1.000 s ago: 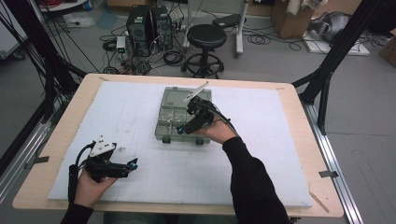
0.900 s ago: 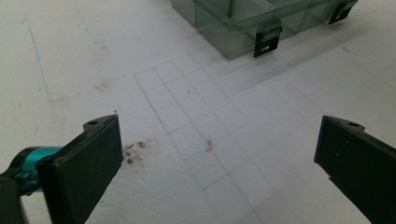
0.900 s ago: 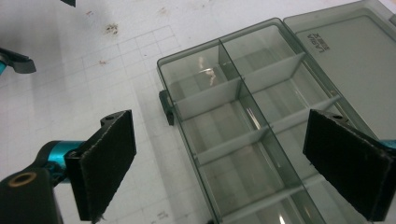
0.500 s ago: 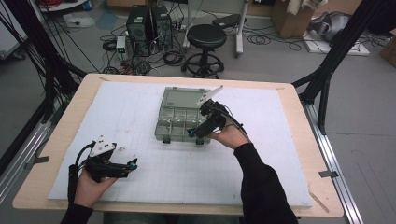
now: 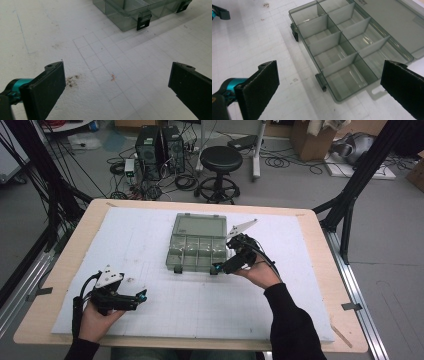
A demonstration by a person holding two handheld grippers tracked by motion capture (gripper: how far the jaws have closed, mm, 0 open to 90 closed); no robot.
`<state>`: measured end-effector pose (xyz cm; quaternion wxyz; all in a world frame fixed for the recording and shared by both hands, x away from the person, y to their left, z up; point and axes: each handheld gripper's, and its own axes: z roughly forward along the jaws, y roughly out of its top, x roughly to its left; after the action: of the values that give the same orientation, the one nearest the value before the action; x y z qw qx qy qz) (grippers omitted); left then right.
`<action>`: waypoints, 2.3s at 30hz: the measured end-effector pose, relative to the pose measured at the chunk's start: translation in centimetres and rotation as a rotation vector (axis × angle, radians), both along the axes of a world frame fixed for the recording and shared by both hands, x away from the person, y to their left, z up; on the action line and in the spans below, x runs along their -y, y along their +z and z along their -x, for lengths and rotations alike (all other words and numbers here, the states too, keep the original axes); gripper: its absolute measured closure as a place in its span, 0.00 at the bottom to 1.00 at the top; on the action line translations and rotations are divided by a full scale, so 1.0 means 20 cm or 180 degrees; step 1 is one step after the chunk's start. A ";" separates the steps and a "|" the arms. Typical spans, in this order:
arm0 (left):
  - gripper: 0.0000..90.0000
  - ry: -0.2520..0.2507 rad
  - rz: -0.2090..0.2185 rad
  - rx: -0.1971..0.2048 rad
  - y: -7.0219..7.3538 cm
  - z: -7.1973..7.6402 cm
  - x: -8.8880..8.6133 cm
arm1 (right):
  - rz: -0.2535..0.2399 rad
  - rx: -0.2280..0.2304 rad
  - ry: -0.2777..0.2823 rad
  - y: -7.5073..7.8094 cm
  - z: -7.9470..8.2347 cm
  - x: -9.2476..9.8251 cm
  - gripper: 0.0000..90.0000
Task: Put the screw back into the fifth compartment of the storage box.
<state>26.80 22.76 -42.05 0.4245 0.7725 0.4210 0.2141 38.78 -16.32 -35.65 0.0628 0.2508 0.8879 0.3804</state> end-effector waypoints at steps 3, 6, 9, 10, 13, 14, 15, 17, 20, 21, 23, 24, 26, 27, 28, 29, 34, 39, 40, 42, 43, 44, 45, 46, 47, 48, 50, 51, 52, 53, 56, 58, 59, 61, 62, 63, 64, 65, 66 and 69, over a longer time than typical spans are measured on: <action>0.02 -0.0001 0.0006 0.0003 0.00 0.00 0.00 | -0.0008 0.0000 -0.0050 -0.01 0.01 0.04 0.01; 0.02 0.0000 0.0007 0.0003 0.00 0.00 0.00 | -0.0029 0.0018 -0.0075 0.00 0.03 0.06 0.01; 0.02 0.0013 0.0014 0.0004 0.00 0.00 0.00 | -0.0024 0.0022 -0.0103 0.00 0.04 0.08 0.01; 0.02 0.0010 0.0016 0.0002 0.00 0.00 0.00 | -0.0028 0.0022 -0.0117 0.00 0.04 0.09 0.01; 0.02 0.0008 0.0014 0.0004 0.00 0.00 0.00 | -0.0033 0.0038 -0.0131 -0.01 0.05 0.10 0.01; 0.02 0.0011 0.0018 0.0004 0.00 0.00 0.00 | -0.0034 0.0039 -0.0132 -0.01 0.06 0.11 0.01; 0.02 0.0012 0.0019 0.0003 0.00 0.00 0.00 | -0.0032 0.0027 -0.0137 -0.01 0.06 0.12 0.01; 0.02 0.0010 0.0019 0.0003 0.00 0.00 0.00 | -0.0026 0.0025 -0.0153 -0.02 0.07 0.13 0.01; 0.02 0.0007 0.0015 0.0000 0.00 0.00 0.00 | -0.0033 0.0034 -0.0167 -0.02 0.08 0.15 0.01; 0.02 0.0008 0.0015 0.0000 0.00 0.00 0.00 | -0.0032 0.0034 -0.0178 -0.02 0.08 0.16 0.01; 0.02 0.0006 0.0017 -0.0001 0.00 0.00 0.00 | -0.0032 0.0035 -0.0186 -0.02 0.09 0.17 0.01; 0.02 0.0002 0.0018 0.0002 0.00 0.00 0.00 | -0.0044 0.0048 -0.0194 -0.02 0.09 0.17 0.01; 0.02 0.0004 0.0015 -0.0001 0.00 0.00 0.00 | -0.0042 0.0046 -0.0217 -0.03 0.10 0.18 0.01; 0.02 0.0004 0.0014 -0.0001 0.00 0.00 0.00 | -0.0049 0.0060 -0.0224 -0.03 0.10 0.19 0.01; 0.02 0.0004 0.0014 -0.0002 0.00 0.00 0.00 | -0.0052 0.0048 -0.0244 -0.03 0.11 0.20 0.01; 0.02 0.0003 0.0015 -0.0002 0.00 0.00 0.00 | -0.0052 0.0048 -0.0244 -0.03 0.11 0.20 0.01; 0.02 -0.0010 0.0020 -0.0007 0.00 0.00 0.00 | -0.0050 0.0034 -0.0283 -0.06 0.13 0.23 0.01; 0.02 -0.0008 0.0025 -0.0018 0.00 0.00 0.00 | -0.0067 0.0036 -0.0309 -0.08 0.15 0.25 0.01; 0.02 -0.0009 0.0022 -0.0019 0.00 0.00 0.00 | -0.0083 0.0029 -0.0308 -0.08 0.16 0.26 0.01; 0.02 -0.0012 0.0025 -0.0020 0.00 0.00 0.00 | -0.0085 0.0034 -0.0346 -0.09 0.18 0.28 0.01; 0.02 -0.0012 0.0027 -0.0021 0.00 0.00 0.00 | -0.0090 0.0055 -0.0350 -0.10 0.18 0.29 0.01; 0.02 -0.0013 0.0029 -0.0020 0.00 0.00 0.00 | -0.0085 0.0034 -0.0368 -0.10 0.19 0.29 0.01; 0.02 -0.0013 0.0029 -0.0020 0.00 0.00 0.00 | -0.0086 0.0046 -0.0373 -0.11 0.19 0.30 0.01; 0.02 -0.0018 0.0023 -0.0026 0.00 0.00 0.00 | -0.0086 0.0043 -0.0377 -0.11 0.20 0.31 0.01; 0.02 -0.0014 0.0026 -0.0023 0.00 0.00 0.00 | -0.0066 0.0030 -0.0391 -0.11 0.21 0.31 0.01; 0.02 -0.0022 0.0027 -0.0022 0.00 0.00 0.00 | -0.0055 0.0032 -0.0403 -0.11 0.21 0.32 0.01; 0.02 -0.0030 0.0014 -0.0021 0.00 0.00 0.01 | -0.0081 0.0054 -0.0423 -0.11 0.22 0.33 0.01; 0.02 -0.0030 0.0014 -0.0021 0.00 0.00 0.01 | -0.0079 0.0071 -0.0424 -0.11 0.23 0.34 0.01; 0.02 -0.0034 0.0022 -0.0026 0.00 0.00 0.01 | -0.0072 0.0075 -0.0442 -0.12 0.24 0.35 0.01; 0.02 -0.0034 0.0017 -0.0020 0.00 0.00 0.01 | -0.0073 0.0085 -0.0457 -0.12 0.24 0.35 0.01; 0.02 -0.0043 0.0015 -0.0027 0.00 0.00 0.01 | -0.0084 0.0078 -0.0495 -0.14 0.25 0.38 0.01; 0.02 -0.0047 0.0015 -0.0031 0.00 0.00 0.01 | -0.0081 0.0077 -0.0517 -0.16 0.26 0.39 0.01; 0.02 -0.0047 0.0015 -0.0031 0.00 0.00 0.01 | -0.0080 0.0071 -0.0524 -0.16 0.27 0.40 0.01; 0.02 -0.0055 0.0013 -0.0032 0.00 0.00 0.01 | -0.0084 0.0071 -0.0535 -0.17 0.27 0.41 0.01; 0.02 -0.0058 0.0020 -0.0033 0.00 0.00 0.01 | -0.0081 0.0068 -0.0546 -0.17 0.28 0.41 0.01; 0.02 -0.0060 0.0016 -0.0029 0.00 0.00 0.01 | -0.0095 0.0070 -0.0558 -0.18 0.28 0.42 0.01; 0.02 -0.0062 0.0014 -0.0030 0.00 0.00 0.01 | -0.0097 0.0073 -0.0575 -0.19 0.29 0.43 0.01; 0.02 -0.0058 0.0021 -0.0031 0.00 0.00 0.01 | -0.0094 0.0076 -0.0579 -0.19 0.29 0.43 0.01; 0.02 -0.0060 0.0016 -0.0032 0.00 0.00 0.01 | -0.0098 0.0061 -0.0597 -0.20 0.30 0.44 0.01; 0.02 -0.0068 0.0010 -0.0035 0.00 0.00 0.01 | -0.0111 0.0057 -0.0619 -0.21 0.31 0.45 0.01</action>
<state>26.79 22.50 -42.10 0.4257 0.7774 0.4154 0.2046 32.50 -25.29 -39.94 0.1030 0.3335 0.8521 0.3901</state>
